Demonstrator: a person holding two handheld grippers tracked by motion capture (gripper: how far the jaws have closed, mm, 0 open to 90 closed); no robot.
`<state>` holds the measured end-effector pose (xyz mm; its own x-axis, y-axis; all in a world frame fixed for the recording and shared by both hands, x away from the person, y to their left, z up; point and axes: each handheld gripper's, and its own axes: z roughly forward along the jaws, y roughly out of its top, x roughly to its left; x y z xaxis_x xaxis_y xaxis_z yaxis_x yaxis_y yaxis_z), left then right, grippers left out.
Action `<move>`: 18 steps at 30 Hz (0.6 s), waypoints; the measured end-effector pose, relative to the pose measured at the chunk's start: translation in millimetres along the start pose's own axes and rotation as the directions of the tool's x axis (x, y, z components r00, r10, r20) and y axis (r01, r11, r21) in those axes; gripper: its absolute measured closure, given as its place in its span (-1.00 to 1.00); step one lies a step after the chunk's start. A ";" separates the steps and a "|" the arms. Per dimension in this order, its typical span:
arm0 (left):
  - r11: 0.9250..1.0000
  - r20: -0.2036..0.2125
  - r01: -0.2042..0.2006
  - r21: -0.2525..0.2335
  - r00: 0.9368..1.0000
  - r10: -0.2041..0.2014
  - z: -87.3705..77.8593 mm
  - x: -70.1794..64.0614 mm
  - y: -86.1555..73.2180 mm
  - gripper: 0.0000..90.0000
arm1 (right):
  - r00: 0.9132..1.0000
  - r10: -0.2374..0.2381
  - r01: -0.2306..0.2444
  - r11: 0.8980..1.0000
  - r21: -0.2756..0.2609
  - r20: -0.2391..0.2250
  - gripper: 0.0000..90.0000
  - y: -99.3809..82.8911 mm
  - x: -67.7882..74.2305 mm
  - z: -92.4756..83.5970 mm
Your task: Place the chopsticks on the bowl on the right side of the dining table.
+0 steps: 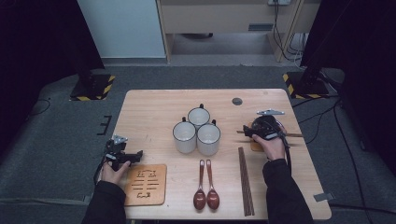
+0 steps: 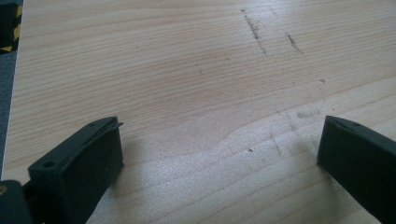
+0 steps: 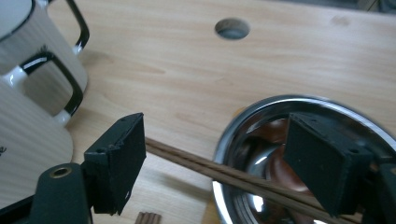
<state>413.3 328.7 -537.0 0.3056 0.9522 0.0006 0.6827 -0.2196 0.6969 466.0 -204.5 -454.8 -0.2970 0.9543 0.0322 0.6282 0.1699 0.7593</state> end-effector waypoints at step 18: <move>1.000 0.000 0.000 0.000 1.000 0.000 0.0 0.0 0.0 -1.00 | 0.991 0.037 -0.025 0.996 -0.089 0.129 0.04 -30.5 -57.9 -44.3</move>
<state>413.3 328.7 -537.0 0.3055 0.9522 0.0005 0.6827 -0.2194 0.6970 432.2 -275.8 -451.0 -0.1787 0.9836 -0.0237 0.5688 0.1229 0.8133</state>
